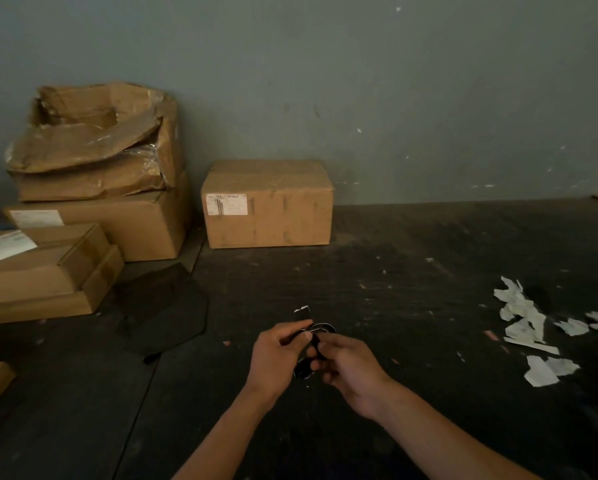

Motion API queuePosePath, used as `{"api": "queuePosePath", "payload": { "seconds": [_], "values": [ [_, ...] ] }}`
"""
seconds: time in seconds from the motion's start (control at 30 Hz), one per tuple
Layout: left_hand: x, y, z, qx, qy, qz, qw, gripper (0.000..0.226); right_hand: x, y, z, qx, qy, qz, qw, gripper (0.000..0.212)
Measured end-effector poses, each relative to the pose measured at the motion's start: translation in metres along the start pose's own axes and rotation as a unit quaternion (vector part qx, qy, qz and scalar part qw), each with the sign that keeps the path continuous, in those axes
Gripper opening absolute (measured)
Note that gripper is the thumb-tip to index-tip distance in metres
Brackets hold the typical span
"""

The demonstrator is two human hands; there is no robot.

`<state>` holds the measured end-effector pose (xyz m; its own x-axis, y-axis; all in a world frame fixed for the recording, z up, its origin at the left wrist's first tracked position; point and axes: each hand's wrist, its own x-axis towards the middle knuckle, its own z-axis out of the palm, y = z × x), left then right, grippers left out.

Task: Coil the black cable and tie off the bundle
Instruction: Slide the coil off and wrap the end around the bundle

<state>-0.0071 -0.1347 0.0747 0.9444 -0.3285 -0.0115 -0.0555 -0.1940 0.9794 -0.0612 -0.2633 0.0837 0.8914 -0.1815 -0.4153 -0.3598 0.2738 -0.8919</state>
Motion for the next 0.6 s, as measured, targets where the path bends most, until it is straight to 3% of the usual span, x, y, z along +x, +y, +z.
{"api": "queuePosePath", "payload": {
  "seconds": [0.23, 0.47, 0.6],
  "values": [
    [0.006, 0.006, 0.001, -0.054, 0.038, -0.005, 0.998, 0.058, -0.006, -0.005, -0.007, -0.090, 0.037, -0.136, 0.986, 0.016],
    [0.008, 0.008, -0.001, -0.009, 0.040, -0.003, 0.999, 0.039, -0.006, -0.004, -0.022, -0.184, -0.058, -0.189, 0.963, 0.032],
    [0.006, 0.009, -0.004, 0.014, 0.009, -0.002, 1.000, 0.031, -0.003, -0.002, -0.024, -0.305, -0.010, -0.260, 0.916, 0.025]
  ]
}}
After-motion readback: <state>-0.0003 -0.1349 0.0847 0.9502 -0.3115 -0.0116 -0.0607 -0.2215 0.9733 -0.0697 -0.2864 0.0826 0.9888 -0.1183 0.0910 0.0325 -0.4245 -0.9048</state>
